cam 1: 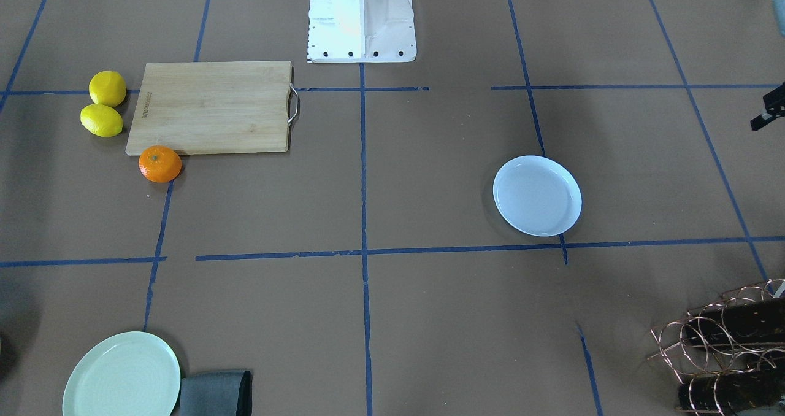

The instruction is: Pick orange to plate

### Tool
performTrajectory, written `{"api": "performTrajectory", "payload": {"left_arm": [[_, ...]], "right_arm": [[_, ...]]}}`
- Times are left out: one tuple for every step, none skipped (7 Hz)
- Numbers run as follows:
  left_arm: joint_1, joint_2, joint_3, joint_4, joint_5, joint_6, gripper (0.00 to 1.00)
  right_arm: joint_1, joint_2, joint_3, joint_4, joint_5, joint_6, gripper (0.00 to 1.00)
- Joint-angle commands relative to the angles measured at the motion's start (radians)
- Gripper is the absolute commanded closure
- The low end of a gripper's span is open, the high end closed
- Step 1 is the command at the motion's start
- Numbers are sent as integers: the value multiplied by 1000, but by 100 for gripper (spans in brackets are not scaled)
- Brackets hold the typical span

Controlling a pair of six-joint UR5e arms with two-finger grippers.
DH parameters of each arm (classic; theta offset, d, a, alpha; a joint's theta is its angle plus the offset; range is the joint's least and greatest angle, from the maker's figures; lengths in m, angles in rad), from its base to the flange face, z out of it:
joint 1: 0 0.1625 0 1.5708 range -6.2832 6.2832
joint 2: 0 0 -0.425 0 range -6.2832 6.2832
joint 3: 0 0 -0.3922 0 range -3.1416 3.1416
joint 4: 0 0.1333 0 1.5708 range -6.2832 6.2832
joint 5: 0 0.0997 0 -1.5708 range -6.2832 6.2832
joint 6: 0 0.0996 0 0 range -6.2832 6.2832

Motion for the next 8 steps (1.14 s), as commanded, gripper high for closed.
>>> {"api": "performTrajectory", "payload": {"left_arm": [[215,-4,41,-317,158,-440,0],[319,-23,56,-406,234,-637,0],[335,-44,88,-425,238,-664,0],[383,-78,108,-426,244,-718,0],[442,-116,112,-424,309,-781,0],[464,-130,116,-426,322,-794,0],[477,-135,118,-426,322,-794,0],[530,-165,138,-424,327,-826,2]], "right_arm": [[-27,0,5,0,4,1,0],[-31,0,5,0,4,1,0],[-33,0,5,0,4,1,0],[-36,0,2,0,4,0,0],[-36,0,3,0,4,-3,0],[-37,-5,-4,0,2,-6,0],[-43,-8,-4,0,-1,-2,0],[-45,-8,-4,0,1,0,0]]}}
